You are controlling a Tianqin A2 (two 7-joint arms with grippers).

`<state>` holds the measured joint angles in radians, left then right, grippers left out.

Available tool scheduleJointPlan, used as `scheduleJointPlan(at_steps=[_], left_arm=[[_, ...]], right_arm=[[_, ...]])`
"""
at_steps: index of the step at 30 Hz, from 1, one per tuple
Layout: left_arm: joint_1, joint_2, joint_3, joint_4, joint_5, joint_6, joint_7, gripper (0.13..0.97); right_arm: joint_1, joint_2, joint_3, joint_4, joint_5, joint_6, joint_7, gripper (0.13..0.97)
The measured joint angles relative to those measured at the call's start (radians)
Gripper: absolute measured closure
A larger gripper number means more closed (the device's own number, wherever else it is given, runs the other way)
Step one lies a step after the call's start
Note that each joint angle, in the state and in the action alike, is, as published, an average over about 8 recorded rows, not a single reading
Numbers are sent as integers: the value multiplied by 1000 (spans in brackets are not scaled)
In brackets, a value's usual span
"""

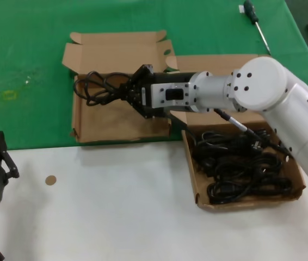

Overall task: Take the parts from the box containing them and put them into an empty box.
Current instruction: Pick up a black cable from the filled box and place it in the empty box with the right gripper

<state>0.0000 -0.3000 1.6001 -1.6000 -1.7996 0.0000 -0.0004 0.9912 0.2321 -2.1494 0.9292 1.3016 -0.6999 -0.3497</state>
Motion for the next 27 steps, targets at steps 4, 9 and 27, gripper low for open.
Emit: scheduleJointPlan(at_steps=[4,9,27], left_arm=[[0,0,0,0,0,0,0,945],[0,0,0,0,0,0,0,945],[0,0,0,0,0,0,0,945]], right_arm=[[13,-11,1,-42,6,11,-31,936],[22,-20,2,-75,14,18,-59,934],[34,-38,3,-115,28,31,-98,846]])
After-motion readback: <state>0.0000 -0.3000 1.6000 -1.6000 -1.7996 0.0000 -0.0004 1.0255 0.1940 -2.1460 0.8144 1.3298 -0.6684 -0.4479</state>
